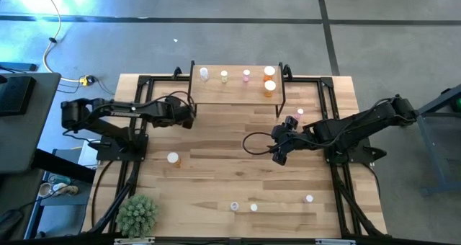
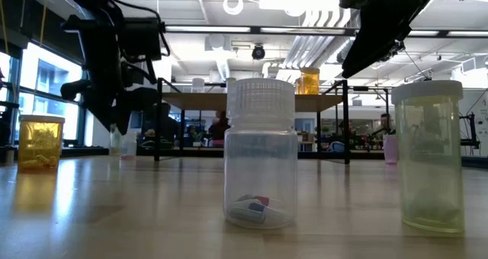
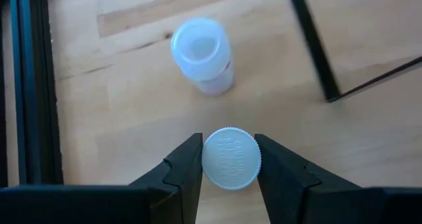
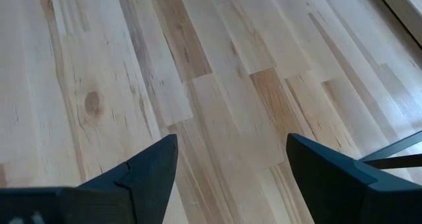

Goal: Pick and place medicine bottles onto shelf by color
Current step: Put the top yellow pill bottle on the shelf aligned with the yellow pill bottle

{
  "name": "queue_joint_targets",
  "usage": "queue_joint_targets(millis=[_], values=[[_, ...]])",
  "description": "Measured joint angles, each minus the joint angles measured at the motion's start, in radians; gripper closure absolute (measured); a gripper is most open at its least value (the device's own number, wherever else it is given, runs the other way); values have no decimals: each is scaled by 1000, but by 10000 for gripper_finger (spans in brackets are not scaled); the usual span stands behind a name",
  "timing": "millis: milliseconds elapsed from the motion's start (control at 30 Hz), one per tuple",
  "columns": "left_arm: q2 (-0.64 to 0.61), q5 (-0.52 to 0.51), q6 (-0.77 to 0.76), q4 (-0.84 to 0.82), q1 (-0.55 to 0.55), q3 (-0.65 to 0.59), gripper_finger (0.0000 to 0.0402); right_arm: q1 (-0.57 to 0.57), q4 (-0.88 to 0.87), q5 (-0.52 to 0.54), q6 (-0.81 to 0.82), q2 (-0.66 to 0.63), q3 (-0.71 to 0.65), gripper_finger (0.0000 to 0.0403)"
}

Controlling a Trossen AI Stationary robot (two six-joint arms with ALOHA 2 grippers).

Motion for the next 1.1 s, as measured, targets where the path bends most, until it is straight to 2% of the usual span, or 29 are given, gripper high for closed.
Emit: queue_joint_targets(millis=[233, 467, 700, 867, 1100], values=[[-141, -1, 50, 0, 0, 1, 284, 0, 0, 0, 0, 0, 0, 128], [-293, -67, 112, 1, 2, 2, 284, 0, 0, 0, 24, 0, 0, 128], [-406, -81, 213, 37, 38, 6, 284, 0, 0, 0, 27, 0, 0, 128], [-435, -112, 336, 68, 82, 81, 284, 0, 12, 0, 27, 0, 0, 128], [-409, -126, 490, 122, 120, 234, 284, 0, 36, 0, 25, 0, 0, 128]])
